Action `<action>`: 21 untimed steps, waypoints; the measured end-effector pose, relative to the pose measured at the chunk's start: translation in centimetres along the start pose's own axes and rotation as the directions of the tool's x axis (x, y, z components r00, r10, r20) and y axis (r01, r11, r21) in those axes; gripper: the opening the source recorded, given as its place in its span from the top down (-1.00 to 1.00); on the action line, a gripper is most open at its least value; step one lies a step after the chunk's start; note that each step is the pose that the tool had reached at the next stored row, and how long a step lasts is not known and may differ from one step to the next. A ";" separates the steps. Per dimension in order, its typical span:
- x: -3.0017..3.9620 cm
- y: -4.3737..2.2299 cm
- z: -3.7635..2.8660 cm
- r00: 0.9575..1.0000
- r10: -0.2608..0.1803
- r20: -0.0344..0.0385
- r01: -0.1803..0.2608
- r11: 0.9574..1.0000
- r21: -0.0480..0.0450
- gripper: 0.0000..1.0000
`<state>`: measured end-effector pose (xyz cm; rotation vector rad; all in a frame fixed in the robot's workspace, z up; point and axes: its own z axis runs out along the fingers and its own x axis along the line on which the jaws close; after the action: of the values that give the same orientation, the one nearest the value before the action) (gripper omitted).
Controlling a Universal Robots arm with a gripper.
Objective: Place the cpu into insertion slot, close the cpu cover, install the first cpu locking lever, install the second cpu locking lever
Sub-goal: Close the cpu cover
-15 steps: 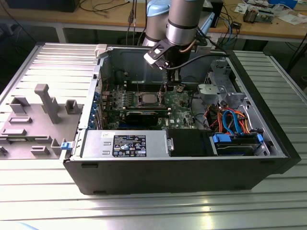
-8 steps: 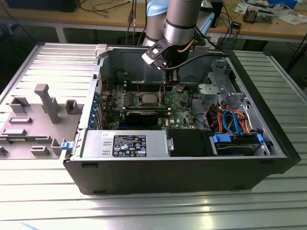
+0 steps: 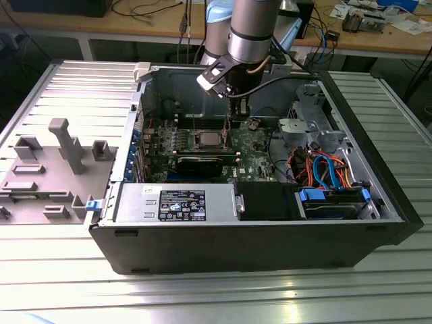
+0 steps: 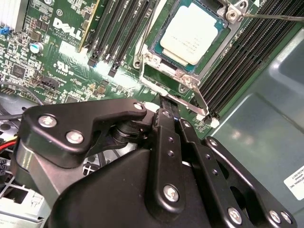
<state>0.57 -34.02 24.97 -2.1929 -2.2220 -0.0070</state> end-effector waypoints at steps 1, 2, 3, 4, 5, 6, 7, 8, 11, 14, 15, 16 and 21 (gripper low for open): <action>0.00 -0.11 0.00 1.000 0.000 0.000 0.000 1.000 0.000 0.79; 0.00 -0.18 0.00 1.000 0.000 0.000 0.000 1.000 0.000 0.79; 0.00 -0.25 0.00 1.000 0.000 0.000 0.000 1.000 0.000 0.79; 0.01 -0.35 0.00 1.000 0.000 0.000 0.000 1.000 0.000 0.79; 0.01 -0.55 0.01 1.000 0.000 0.000 0.000 1.000 0.000 0.79; 0.01 -0.75 0.12 1.000 0.000 0.000 0.000 1.000 0.000 0.79; 0.01 -0.87 0.16 1.000 0.000 0.000 0.000 1.000 0.000 0.79; 0.01 -1.01 0.21 1.000 0.000 0.000 0.000 1.000 0.000 0.79; 0.01 -1.16 0.26 1.000 0.000 0.000 0.000 1.000 0.000 0.79; 0.01 -1.21 0.29 1.000 0.000 0.000 0.000 1.000 0.000 0.79; 0.01 -1.21 0.29 1.000 0.000 0.000 0.000 1.000 0.000 0.79; 0.01 -1.21 0.29 1.000 0.000 0.000 0.000 1.000 0.000 0.79; 0.01 -1.22 0.29 1.000 0.000 0.000 0.000 1.000 0.000 0.79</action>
<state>-0.66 -34.02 24.69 -2.1926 -2.2220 -0.0072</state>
